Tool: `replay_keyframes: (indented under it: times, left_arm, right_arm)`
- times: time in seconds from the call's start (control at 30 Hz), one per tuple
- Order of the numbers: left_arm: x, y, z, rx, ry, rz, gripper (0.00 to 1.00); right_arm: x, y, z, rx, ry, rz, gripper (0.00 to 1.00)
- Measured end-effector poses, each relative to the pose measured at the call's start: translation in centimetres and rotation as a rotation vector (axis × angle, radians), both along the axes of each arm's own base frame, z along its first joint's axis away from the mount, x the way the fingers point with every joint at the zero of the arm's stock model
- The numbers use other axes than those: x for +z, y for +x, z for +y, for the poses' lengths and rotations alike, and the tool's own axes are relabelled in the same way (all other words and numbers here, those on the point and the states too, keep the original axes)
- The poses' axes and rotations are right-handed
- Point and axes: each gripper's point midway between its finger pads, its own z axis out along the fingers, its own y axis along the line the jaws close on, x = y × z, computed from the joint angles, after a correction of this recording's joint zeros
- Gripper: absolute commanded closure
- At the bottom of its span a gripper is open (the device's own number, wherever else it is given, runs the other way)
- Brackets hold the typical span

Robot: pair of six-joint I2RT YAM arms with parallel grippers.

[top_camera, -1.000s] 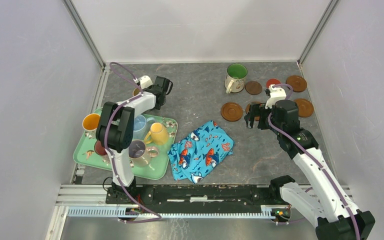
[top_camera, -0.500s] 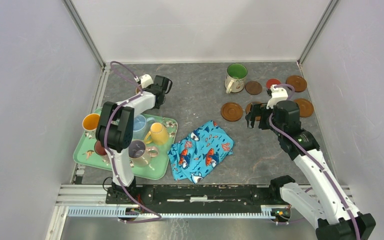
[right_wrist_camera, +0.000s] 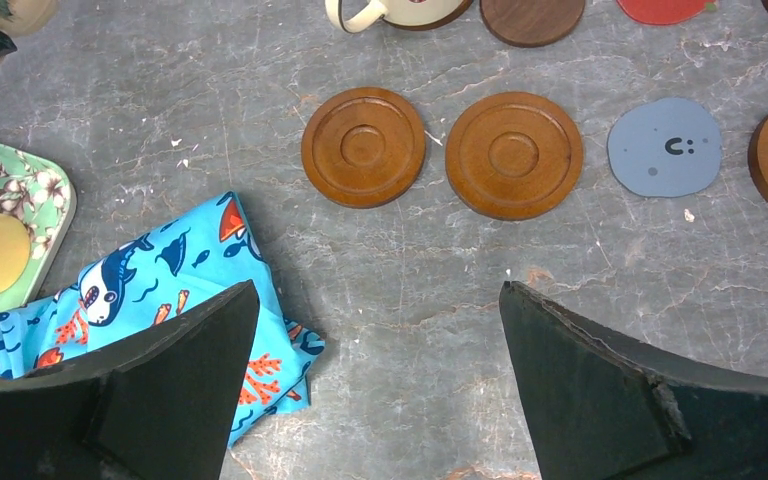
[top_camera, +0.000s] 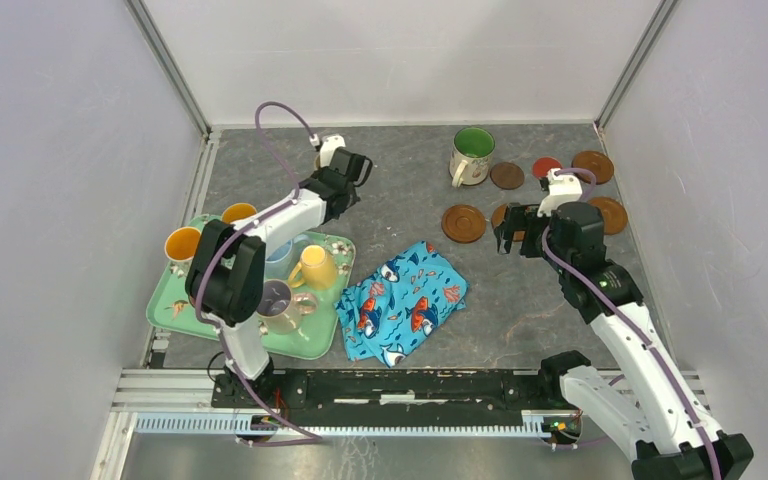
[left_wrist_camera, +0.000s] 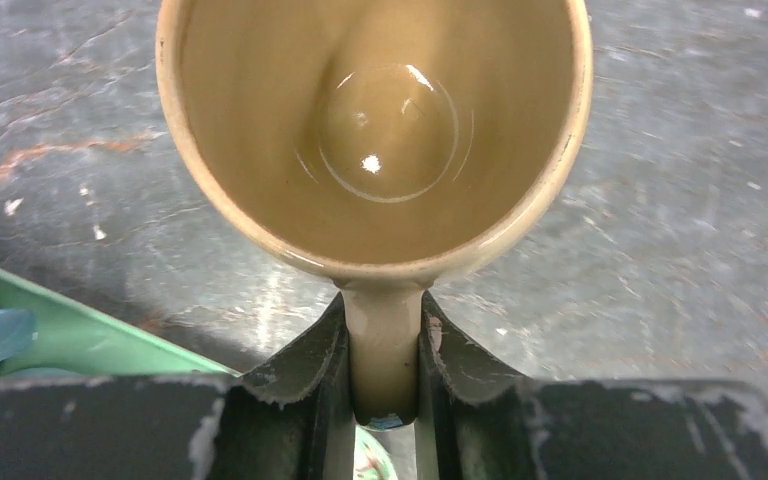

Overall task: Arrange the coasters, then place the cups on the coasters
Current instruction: Pick up the cup at the center of the board, then place the cup on the coaster.

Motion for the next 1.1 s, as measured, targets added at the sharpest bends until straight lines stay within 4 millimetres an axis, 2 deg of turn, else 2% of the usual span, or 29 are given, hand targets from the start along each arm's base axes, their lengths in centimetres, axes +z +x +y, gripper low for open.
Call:
replay_keyframes:
  times: [0.13, 0.27, 0.53, 0.83, 0.97, 1.1]
  left_arm:
    - [1.3, -0.7, -2.9, -0.110, -0.006, -0.021, 0.98]
    - [1.7, -1.9, -5.7, -0.222, 0.006, -0.018, 0.98]
    - [2.8, -5.8, -12.4, -0.456, -0.015, -0.018, 0.98]
    - [3.0, -9.9, -19.3, -0.686, -0.033, 0.005, 0.98]
    - [2.8, -10.6, -22.3, -0.771, -0.033, 0.003, 0.98]
    - [1.7, -10.6, -25.2, -0.836, -0.030, 0.018, 0.98]
  right_arm:
    - [0.4, 0.0, -0.2, -0.010, -0.002, -0.011, 0.02]
    - [0.9, 0.2, -0.4, -0.024, -0.004, -0.025, 0.02]
    - [2.1, 0.1, -1.6, -0.086, -0.011, -0.064, 0.02]
    - [3.9, -0.4, -2.7, -0.143, -0.006, -0.124, 0.02]
    - [3.9, -0.4, -2.8, -0.149, -0.005, -0.124, 0.02]
    - [3.9, -0.4, -2.8, -0.151, -0.002, -0.124, 0.02]
